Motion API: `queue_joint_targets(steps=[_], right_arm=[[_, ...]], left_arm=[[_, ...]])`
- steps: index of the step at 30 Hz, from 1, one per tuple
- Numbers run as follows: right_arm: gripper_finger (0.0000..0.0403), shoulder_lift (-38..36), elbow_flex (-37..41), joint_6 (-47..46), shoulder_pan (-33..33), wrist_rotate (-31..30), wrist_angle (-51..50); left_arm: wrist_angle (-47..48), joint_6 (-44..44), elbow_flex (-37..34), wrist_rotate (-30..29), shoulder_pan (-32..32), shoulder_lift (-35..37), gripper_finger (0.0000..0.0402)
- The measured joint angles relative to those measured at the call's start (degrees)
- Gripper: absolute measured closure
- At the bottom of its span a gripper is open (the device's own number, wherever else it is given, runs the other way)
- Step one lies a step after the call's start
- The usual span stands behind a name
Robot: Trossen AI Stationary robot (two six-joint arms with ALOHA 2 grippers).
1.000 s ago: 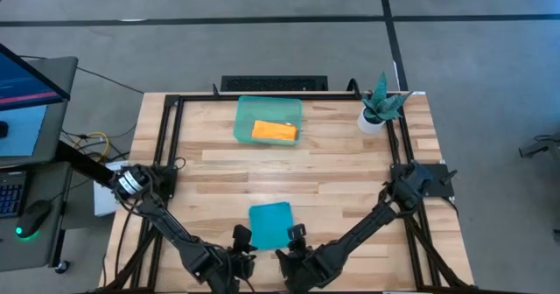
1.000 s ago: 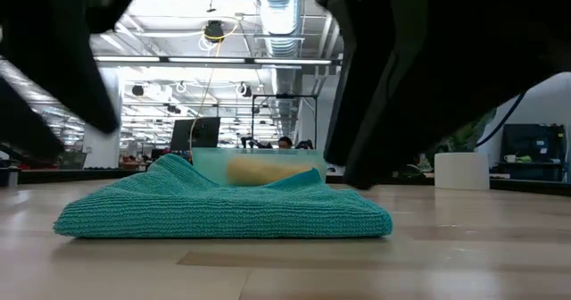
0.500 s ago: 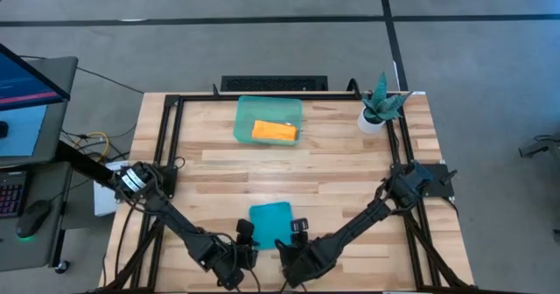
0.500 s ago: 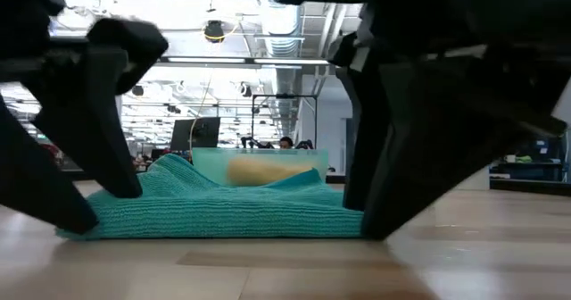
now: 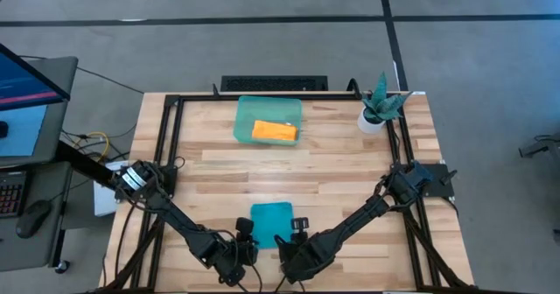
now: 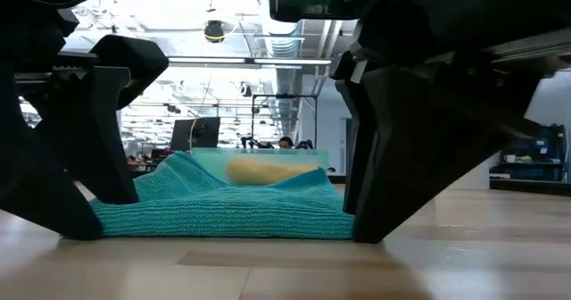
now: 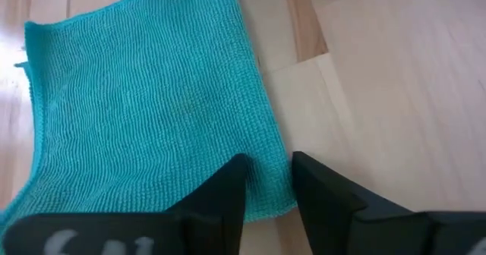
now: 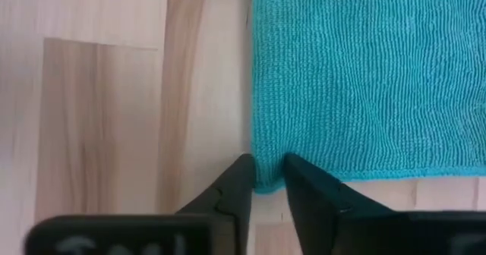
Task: Roll microfiber towels into tight, uniform cylinder then place into a basket
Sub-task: Roll the blue microfiber towel
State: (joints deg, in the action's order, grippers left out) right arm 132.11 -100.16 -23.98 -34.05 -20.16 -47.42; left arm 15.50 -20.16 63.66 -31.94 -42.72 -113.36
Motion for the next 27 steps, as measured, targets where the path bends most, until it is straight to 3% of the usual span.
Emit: queue_joint_targets(steps=[7, 11, 18, 27], right_arm=[[0.0391, 0.2, 0.0, 0.0, 0.4, -0.6, 0.6], [0.0383, 0.4, -0.9, 0.0, 0.6, 0.2, -0.3], [0.0397, 0.5, -3.4, 0.4, 0.0, 6.0, -0.2], [0.0394, 0.5, -7.5, 1.2, -1.3, 7.1, -0.3]], left_arm=[[0.5, -0.6, 0.3, 0.8, 0.0, -0.2, 0.0366], [2.8, -1.9, 2.1, 3.6, 0.2, -0.3, 0.0396], [15.3, -9.6, 7.2, 5.0, -0.2, -0.4, 0.0387], [23.3, -19.2, 11.1, 6.3, -1.1, -0.4, 0.0399]])
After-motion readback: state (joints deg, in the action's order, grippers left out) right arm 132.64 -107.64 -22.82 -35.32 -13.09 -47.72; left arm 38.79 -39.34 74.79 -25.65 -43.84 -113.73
